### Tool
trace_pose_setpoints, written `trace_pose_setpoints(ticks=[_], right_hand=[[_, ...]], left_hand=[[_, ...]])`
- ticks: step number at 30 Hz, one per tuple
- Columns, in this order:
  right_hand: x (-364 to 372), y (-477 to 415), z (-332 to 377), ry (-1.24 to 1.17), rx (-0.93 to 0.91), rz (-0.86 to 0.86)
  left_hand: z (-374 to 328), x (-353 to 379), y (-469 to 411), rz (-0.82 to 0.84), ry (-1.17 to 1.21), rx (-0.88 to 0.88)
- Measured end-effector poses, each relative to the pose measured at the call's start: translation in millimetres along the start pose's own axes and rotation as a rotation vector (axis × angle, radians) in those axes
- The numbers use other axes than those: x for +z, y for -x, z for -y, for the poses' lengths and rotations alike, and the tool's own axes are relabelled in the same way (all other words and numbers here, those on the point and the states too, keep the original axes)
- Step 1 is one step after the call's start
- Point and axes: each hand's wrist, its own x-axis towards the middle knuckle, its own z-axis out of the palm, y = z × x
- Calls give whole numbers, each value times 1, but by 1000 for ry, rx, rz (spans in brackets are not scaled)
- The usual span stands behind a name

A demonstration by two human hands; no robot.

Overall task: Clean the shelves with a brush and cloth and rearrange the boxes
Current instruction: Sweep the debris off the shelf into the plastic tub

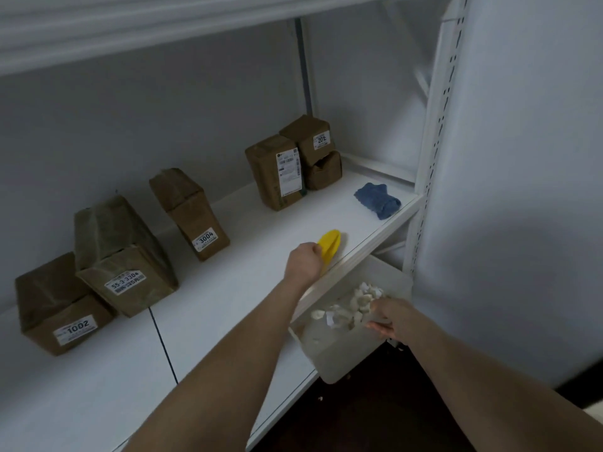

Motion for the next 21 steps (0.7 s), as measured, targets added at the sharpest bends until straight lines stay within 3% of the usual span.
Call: trace_pose_setpoints(ticks=[3, 10, 17, 21], right_hand=[[-8, 1, 0, -66, -18, -9], [-18, -19, 11, -156, -19, -39], [-22, -32, 16, -81, 51, -103], [-24, -25, 24, -87, 40, -92]], left_hand=[[7, -13, -24, -56, -24, -76], [4, -8, -74, 3, -49, -144], [-42, 38, -63, 253, 54, 52], [-34, 22, -67, 131, 61, 72]])
